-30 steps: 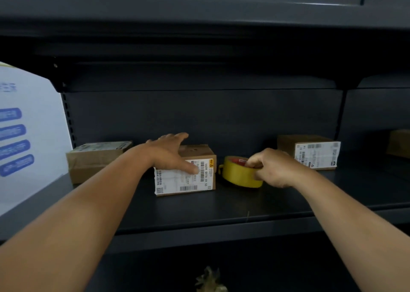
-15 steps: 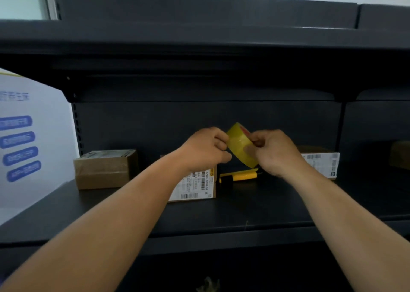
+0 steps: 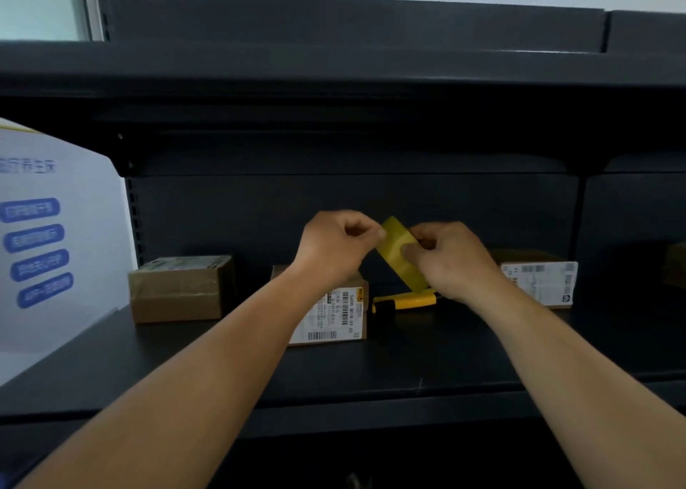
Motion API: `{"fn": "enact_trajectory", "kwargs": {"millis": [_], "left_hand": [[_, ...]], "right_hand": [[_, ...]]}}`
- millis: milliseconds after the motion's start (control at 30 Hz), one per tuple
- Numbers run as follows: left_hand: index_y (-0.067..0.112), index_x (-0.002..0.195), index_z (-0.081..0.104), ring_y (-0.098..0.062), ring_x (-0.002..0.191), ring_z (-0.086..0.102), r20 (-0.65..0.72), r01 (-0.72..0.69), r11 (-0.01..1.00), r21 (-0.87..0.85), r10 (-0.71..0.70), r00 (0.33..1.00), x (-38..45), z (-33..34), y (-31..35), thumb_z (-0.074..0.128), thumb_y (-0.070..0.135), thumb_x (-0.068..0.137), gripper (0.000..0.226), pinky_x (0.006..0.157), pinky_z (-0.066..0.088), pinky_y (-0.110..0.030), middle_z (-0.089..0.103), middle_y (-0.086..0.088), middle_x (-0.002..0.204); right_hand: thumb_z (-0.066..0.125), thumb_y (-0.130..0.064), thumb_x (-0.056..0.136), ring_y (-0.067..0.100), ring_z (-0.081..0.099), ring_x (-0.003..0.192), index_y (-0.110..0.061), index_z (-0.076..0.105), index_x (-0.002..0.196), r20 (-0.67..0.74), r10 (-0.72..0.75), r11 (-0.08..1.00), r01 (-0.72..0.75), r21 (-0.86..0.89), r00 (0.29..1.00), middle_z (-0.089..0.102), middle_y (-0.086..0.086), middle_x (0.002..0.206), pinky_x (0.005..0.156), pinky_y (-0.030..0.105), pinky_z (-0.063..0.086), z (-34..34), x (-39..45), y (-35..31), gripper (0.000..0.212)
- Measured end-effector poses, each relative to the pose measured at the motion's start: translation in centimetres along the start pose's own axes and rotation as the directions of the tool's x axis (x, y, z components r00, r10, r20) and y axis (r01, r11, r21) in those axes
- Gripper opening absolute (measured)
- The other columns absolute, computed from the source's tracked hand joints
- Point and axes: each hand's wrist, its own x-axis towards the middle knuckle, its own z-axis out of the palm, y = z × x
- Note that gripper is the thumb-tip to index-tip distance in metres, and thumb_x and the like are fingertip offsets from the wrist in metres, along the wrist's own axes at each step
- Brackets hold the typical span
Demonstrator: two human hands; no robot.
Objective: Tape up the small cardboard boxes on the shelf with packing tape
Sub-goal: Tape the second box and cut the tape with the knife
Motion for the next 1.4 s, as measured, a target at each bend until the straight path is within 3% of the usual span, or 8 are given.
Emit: {"fn": "enact_trajectory", "kwargs": {"millis": [300, 367, 467, 600, 767, 933, 1267, 1400], "left_hand": [[0.022, 0.075, 0.065, -0.002, 0.069, 0.061, -0.2, -0.086, 0.994, 0.067, 0.098, 0.975, 1.8, -1.6, 0.3, 0.069, 0.03, 0.085, 0.013, 0.06, 0.047, -0.01, 0.066, 0.008, 0.075], [0.021, 0.075, 0.063, -0.011, 0.072, 0.065, -0.246, -0.062, 0.996, 0.07, 0.078, 0.966, 2.6, -2.2, 0.0, 0.067, 0.03, 0.086, 0.015, 0.069, 0.056, -0.025, 0.068, 0.002, 0.076], [0.02, 0.077, 0.061, -0.019, 0.075, 0.068, -0.305, 0.01, 0.999, 0.047, 0.005, 0.952, 3.3, -3.0, -0.6, 0.064, 0.031, 0.087, 0.015, 0.072, 0.058, -0.042, 0.068, -0.002, 0.078], [0.019, 0.085, 0.06, -0.019, 0.067, 0.07, -0.367, 0.143, 0.989, -0.025, -0.142, 0.919, 3.7, -4.0, -2.2, 0.058, 0.032, 0.091, 0.014, 0.067, 0.059, -0.035, 0.07, -0.004, 0.079], [0.011, 0.096, 0.059, -0.016, 0.06, 0.068, -0.239, 0.271, 0.889, -0.369, -0.373, 0.896, 3.5, -4.0, -2.8, 0.06, 0.03, 0.093, 0.02, 0.064, 0.06, -0.03, 0.07, -0.007, 0.073], [0.008, 0.088, 0.062, -0.016, 0.062, 0.068, -0.251, 0.277, 0.889, -0.363, -0.38, 0.89, 3.6, -3.8, -3.5, 0.064, 0.035, 0.089, 0.026, 0.064, 0.059, -0.029, 0.07, -0.007, 0.071], [0.013, 0.065, 0.055, -0.016, 0.067, 0.059, -0.346, 0.332, 0.943, -0.023, -0.319, 0.883, 3.2, -4.1, -4.9, 0.056, 0.033, 0.094, 0.035, 0.064, 0.046, -0.027, 0.063, -0.009, 0.071], [0.012, 0.065, 0.06, -0.024, 0.096, 0.059, -0.363, 0.358, 0.93, 0.081, -0.307, 0.88, 3.1, -4.9, -5.7, 0.053, 0.036, 0.094, 0.038, 0.091, 0.048, -0.043, 0.061, -0.002, 0.066]], "right_hand": [[0.042, -0.036, 0.098, 0.017, 0.06, 0.091, -0.02, 0.059, 0.116, -0.053, -0.179, 0.974, 0.184, 0.129, 0.982, 0.062, 0.001, 0.098, 0.074, 0.03, 0.049, 0.8, 0.7, -2.1, 0.029], [0.043, -0.045, 0.094, 0.012, 0.058, 0.095, -0.02, 0.055, 0.121, -0.096, -0.227, 0.95, 0.242, 0.196, 0.969, 0.059, -0.004, 0.103, 0.073, 0.022, 0.046, 1.2, 1.0, -2.4, 0.039], [0.054, -0.057, 0.077, 0.0, 0.054, 0.092, -0.027, 0.046, 0.123, -0.06, -0.22, 0.921, 0.228, 0.317, 0.974, 0.054, -0.014, 0.104, 0.07, 0.015, 0.044, 2.0, 1.4, -2.6, 0.055], [0.078, -0.035, 0.071, 0.0, 0.056, 0.091, -0.028, 0.041, 0.119, -0.019, -0.115, 0.887, 0.111, 0.448, 0.993, 0.056, -0.011, 0.102, 0.07, 0.015, 0.045, 3.5, 2.3, -1.9, 0.061], [0.071, -0.033, 0.081, 0.015, 0.064, 0.098, -0.025, 0.057, 0.102, -0.047, 0.044, 0.73, 0.0, 0.684, 0.998, 0.066, 0.0, 0.102, 0.094, 0.042, 0.051, 5.7, 3.7, -1.1, 0.026], [0.056, -0.03, 0.093, 0.022, 0.066, 0.099, -0.031, 0.059, 0.098, -0.082, 0.12, 0.572, -0.002, 0.82, 0.989, 0.067, 0.003, 0.104, 0.092, 0.043, 0.052, 7.1, 5.1, -1.7, 0.006], [0.056, 0.006, 0.086, 0.014, 0.063, 0.087, -0.032, 0.055, 0.092, -0.126, 0.033, 0.727, 0.062, 0.684, 0.991, 0.064, -0.001, 0.096, 0.067, 0.024, 0.051, 5.4, 7.6, -0.7, 0.038], [0.056, 0.011, 0.082, 0.013, 0.063, 0.08, -0.034, 0.06, 0.085, -0.116, 0.027, 0.799, 0.049, 0.599, 0.993, 0.065, -0.004, 0.089, 0.061, 0.02, 0.054, 4.4, 8.0, 0.5, 0.045]]}}
